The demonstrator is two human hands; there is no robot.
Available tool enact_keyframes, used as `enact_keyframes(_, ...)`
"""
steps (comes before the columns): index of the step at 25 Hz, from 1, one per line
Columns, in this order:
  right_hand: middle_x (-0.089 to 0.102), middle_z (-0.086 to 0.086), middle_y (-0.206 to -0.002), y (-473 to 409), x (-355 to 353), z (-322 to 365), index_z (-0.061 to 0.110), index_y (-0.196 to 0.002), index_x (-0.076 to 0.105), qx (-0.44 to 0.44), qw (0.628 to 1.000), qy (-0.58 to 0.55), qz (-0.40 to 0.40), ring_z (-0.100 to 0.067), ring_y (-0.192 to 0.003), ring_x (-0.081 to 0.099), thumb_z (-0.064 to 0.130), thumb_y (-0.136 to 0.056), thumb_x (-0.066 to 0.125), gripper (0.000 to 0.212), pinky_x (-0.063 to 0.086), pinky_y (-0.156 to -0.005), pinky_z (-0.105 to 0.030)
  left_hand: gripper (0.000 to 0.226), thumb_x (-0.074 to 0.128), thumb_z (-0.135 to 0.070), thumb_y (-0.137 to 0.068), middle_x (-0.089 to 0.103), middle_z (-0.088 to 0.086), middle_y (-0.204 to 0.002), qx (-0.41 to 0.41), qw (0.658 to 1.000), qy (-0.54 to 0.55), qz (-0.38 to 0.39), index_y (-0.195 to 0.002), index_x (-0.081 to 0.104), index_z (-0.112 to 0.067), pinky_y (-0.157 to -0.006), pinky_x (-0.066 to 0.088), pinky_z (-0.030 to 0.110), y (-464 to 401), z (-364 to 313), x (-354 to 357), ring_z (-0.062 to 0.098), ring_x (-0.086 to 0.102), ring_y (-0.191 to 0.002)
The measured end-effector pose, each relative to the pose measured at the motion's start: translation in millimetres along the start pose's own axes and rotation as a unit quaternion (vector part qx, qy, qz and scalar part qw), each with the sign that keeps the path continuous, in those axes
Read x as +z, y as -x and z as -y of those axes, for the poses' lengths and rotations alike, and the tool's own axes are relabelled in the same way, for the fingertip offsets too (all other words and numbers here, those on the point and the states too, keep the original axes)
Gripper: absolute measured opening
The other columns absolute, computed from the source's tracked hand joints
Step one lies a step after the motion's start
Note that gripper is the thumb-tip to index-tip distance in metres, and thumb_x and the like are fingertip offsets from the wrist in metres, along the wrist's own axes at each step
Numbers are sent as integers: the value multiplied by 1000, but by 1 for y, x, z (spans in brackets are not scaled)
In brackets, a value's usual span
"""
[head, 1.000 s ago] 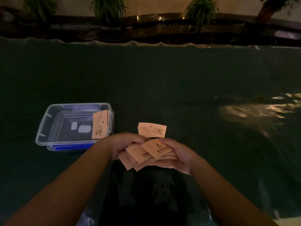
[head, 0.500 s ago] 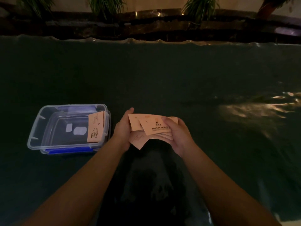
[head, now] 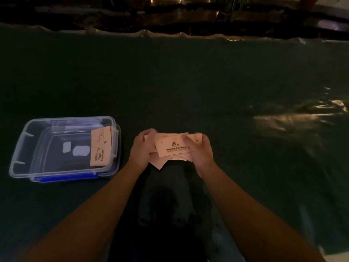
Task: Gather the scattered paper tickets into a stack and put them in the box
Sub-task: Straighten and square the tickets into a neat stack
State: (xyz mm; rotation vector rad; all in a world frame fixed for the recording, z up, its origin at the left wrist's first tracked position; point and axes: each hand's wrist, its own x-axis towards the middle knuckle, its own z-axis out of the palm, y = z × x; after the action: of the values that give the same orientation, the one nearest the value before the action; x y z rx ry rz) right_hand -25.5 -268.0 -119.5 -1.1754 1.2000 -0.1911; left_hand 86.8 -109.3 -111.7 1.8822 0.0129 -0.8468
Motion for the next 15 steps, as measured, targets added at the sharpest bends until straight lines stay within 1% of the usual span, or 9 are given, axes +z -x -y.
enact_keyframes(2, 77, -2, -118, -3, -2, 0, 26, -137, 56, -10, 1000, 9, -2, -19, -102, 79, 39, -90, 84, 56, 66, -92, -48, 140, 91, -69, -38, 30, -14, -155, 79, 969, -216, 90, -156, 23, -36, -114, 34, 35, -1, 16, -6, 4, 34, -136)
enact_keyframes(3, 78, -1, -118, -4, -4, 1, 25, -135, 57, -14, 1000, 25, -5, -20, -103, 79, 41, -90, 82, 53, 66, -94, -49, 153, 97, -59, -35, 20, -17, -158, 101, 947, -283, 114, -159, 10, -39, -117, 28, 38, -2, 18, -9, 5, 24, -140)
enact_keyframes(4, 77, -1, -118, -5, -6, 1, 25, -133, 59, -13, 999, 43, -8, -20, -104, 78, 42, -91, 82, 51, 65, -95, -49, 153, 100, -48, -40, 16, -14, -162, 114, 937, -307, 123, -159, 5, -40, -118, 27, 40, -4, 17, -11, 8, 23, -144)
enact_keyframes(6, 77, -2, -119, -6, -12, -2, 25, -130, 61, 9, 999, 50, -2, -21, -104, 78, 43, -91, 81, 47, 65, -95, -49, 140, 98, -22, -55, 22, -1, -164, 122, 940, -293, 127, -159, 7, -38, -117, 33, 39, -11, 11, -14, 19, 34, -148)
enact_keyframes(7, 78, -3, -118, -6, -14, -3, 25, -129, 61, 23, 999, 39, 11, -22, -102, 79, 42, -92, 81, 45, 66, -93, -49, 136, 95, -13, -60, 24, 1, -164, 119, 941, -284, 137, -160, 7, -37, -116, 35, 39, -13, 8, -16, 22, 38, -147)
enact_keyframes(10, 82, -5, -115, -7, -19, -5, 26, -123, 64, 34, 998, 19, 45, -22, -99, 82, 37, -94, 80, 36, 68, -90, -49, 131, 92, -11, -67, 18, 1, -165, 115, 920, -337, 163, -164, 7, -33, -118, 35, 43, -25, -2, -24, 23, 39, -145)
enact_keyframes(12, 82, -5, -114, -8, -19, -2, 26, -122, 64, 34, 998, 12, 56, -22, -98, 83, 35, -94, 80, 34, 68, -88, -49, 111, 89, -14, -70, 24, 2, -158, 127, 895, -383, 189, -160, 26, -29, -119, 33, 43, -29, -7, -27, 25, 36, -145)
enact_keyframes(13, 83, -5, -113, -8, -19, 1, 26, -124, 63, 38, 997, 11, 60, -22, -96, 83, 36, -94, 80, 35, 69, -86, -48, 101, 87, -12, -71, 28, 1, -155, 133, 892, -384, 198, -156, 33, -29, -120, 32, 43, -29, -8, -26, 25, 33, -145)
enact_keyframes(15, 82, -2, -111, -7, -15, 7, 28, -129, 60, 48, 997, 24, 60, -21, -93, 83, 39, -95, 79, 40, 70, -83, -45, 95, 84, -7, -73, 30, 1, -153, 129, 903, -356, 204, -152, 36, -29, -123, 32, 47, -25, -6, -20, 25, 31, -146)
